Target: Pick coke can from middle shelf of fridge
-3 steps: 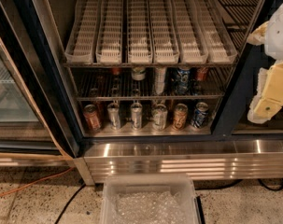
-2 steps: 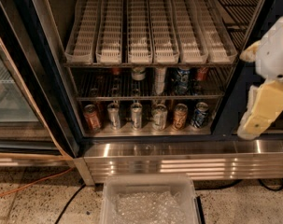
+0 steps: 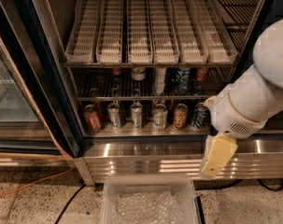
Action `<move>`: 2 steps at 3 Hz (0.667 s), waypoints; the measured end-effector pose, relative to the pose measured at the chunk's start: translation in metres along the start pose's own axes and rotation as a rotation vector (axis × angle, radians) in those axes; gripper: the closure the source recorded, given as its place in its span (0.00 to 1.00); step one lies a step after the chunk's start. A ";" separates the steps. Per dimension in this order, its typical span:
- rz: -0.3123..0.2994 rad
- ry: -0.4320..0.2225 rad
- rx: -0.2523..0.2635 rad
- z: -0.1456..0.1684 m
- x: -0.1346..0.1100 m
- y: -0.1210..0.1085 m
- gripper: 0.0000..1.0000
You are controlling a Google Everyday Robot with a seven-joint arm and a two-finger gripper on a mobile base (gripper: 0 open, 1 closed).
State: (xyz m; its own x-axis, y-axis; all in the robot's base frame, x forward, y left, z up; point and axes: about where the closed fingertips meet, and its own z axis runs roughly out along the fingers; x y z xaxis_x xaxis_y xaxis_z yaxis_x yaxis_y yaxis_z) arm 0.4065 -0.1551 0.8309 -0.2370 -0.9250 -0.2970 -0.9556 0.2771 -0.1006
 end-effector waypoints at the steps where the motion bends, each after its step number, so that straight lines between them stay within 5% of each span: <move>1: -0.056 -0.061 -0.037 0.065 -0.034 0.010 0.00; 2: -0.056 -0.061 -0.037 0.065 -0.034 0.010 0.00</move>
Offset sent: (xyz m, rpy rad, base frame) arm 0.0166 0.0762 -0.0820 0.0910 0.0210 0.1058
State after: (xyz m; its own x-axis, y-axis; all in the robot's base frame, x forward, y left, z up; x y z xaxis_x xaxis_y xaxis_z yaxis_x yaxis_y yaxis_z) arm 0.4163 -0.1037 0.7778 -0.1731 -0.9208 -0.3494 -0.9731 0.2146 -0.0834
